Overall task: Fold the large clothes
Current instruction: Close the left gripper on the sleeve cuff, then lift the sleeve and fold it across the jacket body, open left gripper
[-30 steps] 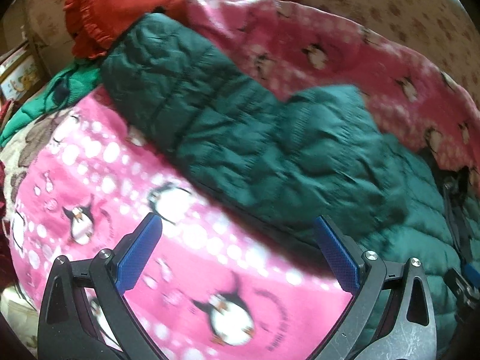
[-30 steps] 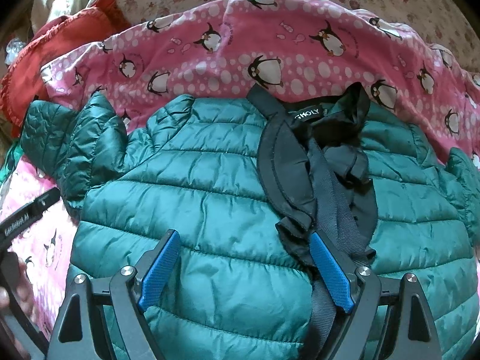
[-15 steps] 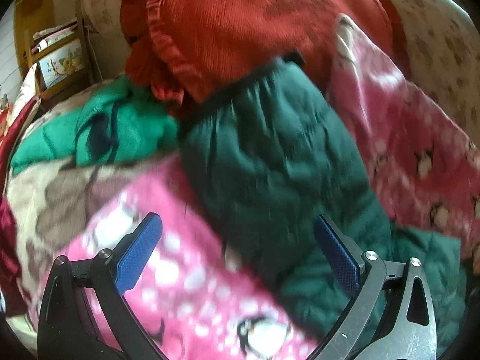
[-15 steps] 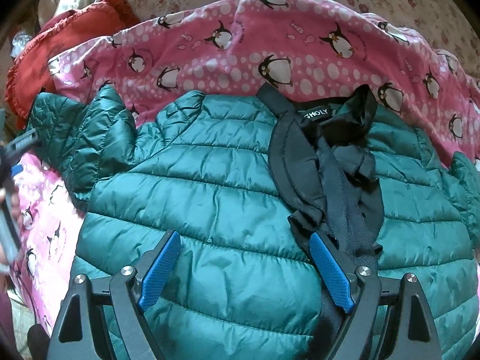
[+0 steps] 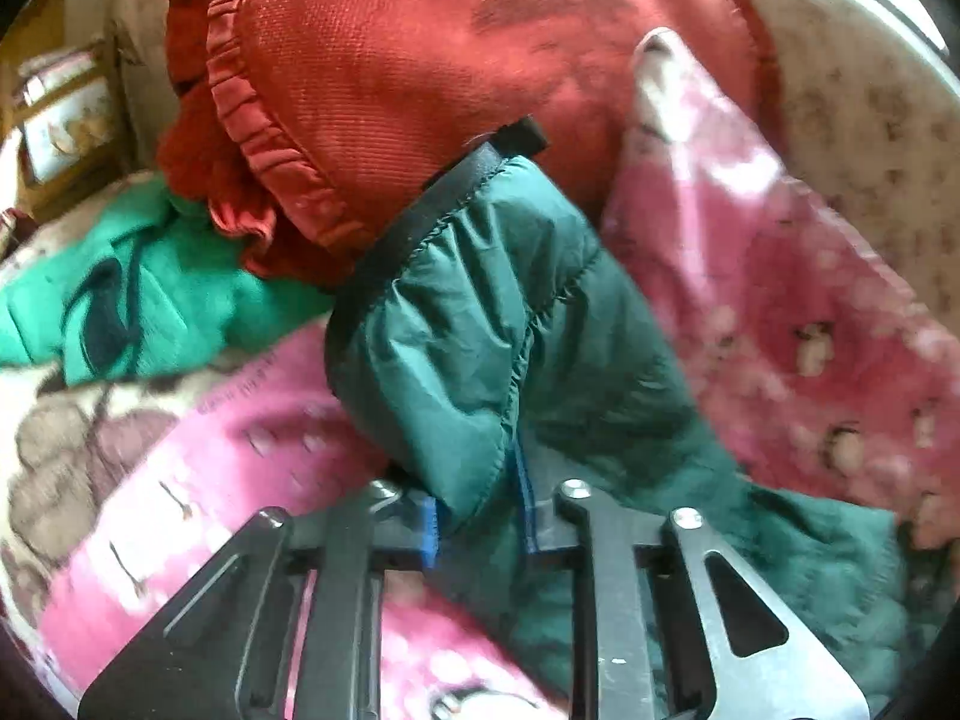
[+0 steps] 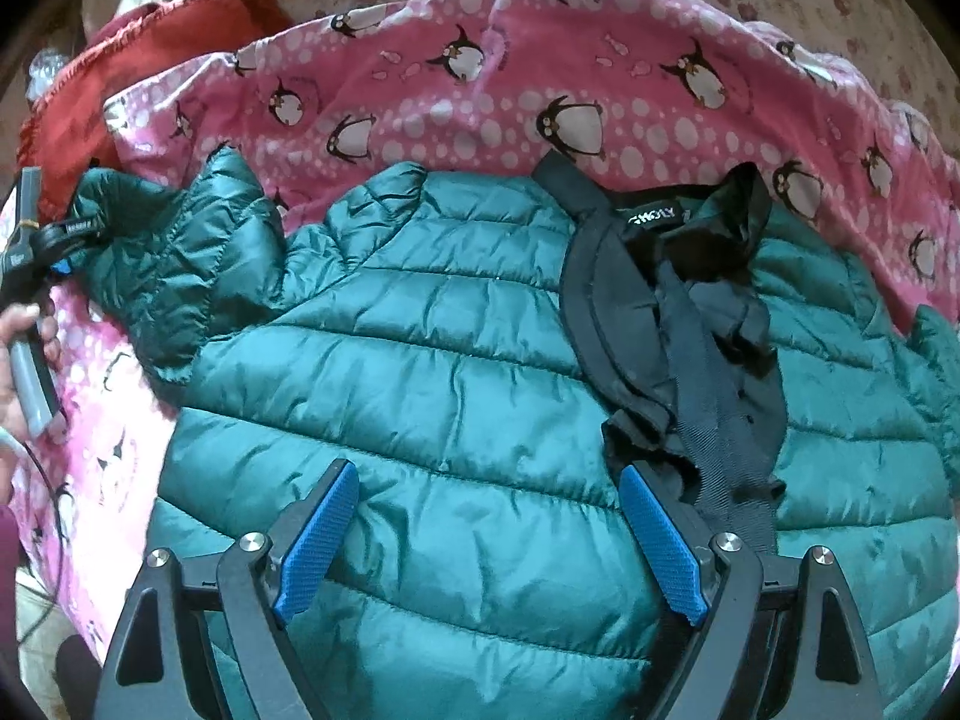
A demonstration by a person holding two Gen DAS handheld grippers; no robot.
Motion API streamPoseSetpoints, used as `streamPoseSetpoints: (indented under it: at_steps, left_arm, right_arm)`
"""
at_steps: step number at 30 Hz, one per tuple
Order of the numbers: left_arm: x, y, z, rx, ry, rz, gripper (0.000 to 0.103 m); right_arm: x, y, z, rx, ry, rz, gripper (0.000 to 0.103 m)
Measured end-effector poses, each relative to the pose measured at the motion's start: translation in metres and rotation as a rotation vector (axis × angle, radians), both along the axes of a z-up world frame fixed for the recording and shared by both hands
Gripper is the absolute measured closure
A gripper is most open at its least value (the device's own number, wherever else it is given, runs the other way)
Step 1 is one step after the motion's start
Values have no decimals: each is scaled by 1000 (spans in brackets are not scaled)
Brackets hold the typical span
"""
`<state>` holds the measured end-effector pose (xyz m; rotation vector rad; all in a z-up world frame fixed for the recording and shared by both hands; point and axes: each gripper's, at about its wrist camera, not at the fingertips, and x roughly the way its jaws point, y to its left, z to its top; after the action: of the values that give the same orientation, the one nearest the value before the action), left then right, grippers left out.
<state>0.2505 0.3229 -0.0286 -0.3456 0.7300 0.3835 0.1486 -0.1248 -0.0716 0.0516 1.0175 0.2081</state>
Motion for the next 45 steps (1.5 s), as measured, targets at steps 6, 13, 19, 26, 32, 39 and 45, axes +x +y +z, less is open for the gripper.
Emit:
streamPoseSetpoints:
  at_steps: [6,13,19,26,32,39,45]
  left_arm:
    - [-48,-22,21,-91,-52,-110,88]
    - [-94,-98,40,-115,-48,-223,88]
    - [-103,-147,53,-127,-43,-299,88]
    - [-116,-205,61,-125,-32,-382,88]
    - [-120,-253,65,-133,-14,-456,88]
    - [-124,-313,67,-135,-6,-572,88]
    - [-122,-362,49,-142,45,-651,88]
  right_arm:
    - [-11,-10,10,97,-33,-10,23]
    - [-24,-20,15,106,-20,-24,23]
    - [-39,-38,21,129,-23,-60,24]
    - [-54,-60,27,77,-46,-102,23]
    - [-65,-87,31,95,-44,-147,23]
    - [-78,-113,31,-2,-64,-233,23]
    - [-84,-138,28,21,-56,-277,23]
